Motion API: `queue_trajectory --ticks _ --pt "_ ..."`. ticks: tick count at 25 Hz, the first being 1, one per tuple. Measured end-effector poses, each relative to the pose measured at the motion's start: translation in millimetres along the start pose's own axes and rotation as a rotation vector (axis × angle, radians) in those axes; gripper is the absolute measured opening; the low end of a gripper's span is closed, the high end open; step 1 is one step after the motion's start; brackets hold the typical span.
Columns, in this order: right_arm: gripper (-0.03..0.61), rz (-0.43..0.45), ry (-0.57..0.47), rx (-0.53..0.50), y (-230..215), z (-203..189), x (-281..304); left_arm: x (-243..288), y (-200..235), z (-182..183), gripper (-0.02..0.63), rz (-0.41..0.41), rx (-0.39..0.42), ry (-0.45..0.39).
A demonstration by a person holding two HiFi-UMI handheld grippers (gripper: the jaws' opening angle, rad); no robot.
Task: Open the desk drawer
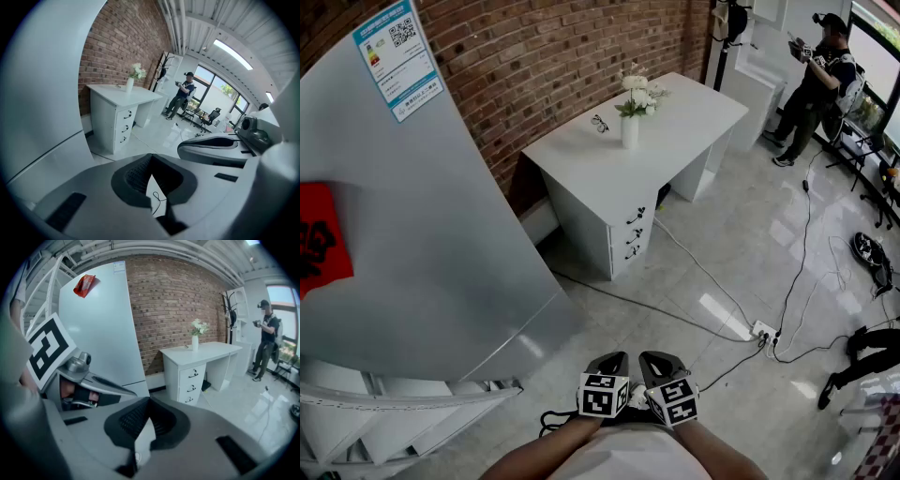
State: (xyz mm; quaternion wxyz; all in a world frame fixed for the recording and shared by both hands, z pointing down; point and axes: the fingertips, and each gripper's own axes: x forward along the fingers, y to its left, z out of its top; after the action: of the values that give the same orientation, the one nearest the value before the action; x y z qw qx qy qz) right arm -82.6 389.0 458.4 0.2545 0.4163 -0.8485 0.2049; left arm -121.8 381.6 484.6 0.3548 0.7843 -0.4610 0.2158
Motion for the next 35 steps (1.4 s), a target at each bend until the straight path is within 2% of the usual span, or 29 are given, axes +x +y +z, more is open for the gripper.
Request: queue_trajectory --ticks 18,35 --pt "0.015 -0.005 -0.016 0.032 0 -6 -3 -2 0 -9 0.006 -0.002 -0.011 0.015" --pt "0.015 0.063 0.024 0.064 -23 -28 -8 27 -22 -16 0.006 0.01 -0.014 0.079"
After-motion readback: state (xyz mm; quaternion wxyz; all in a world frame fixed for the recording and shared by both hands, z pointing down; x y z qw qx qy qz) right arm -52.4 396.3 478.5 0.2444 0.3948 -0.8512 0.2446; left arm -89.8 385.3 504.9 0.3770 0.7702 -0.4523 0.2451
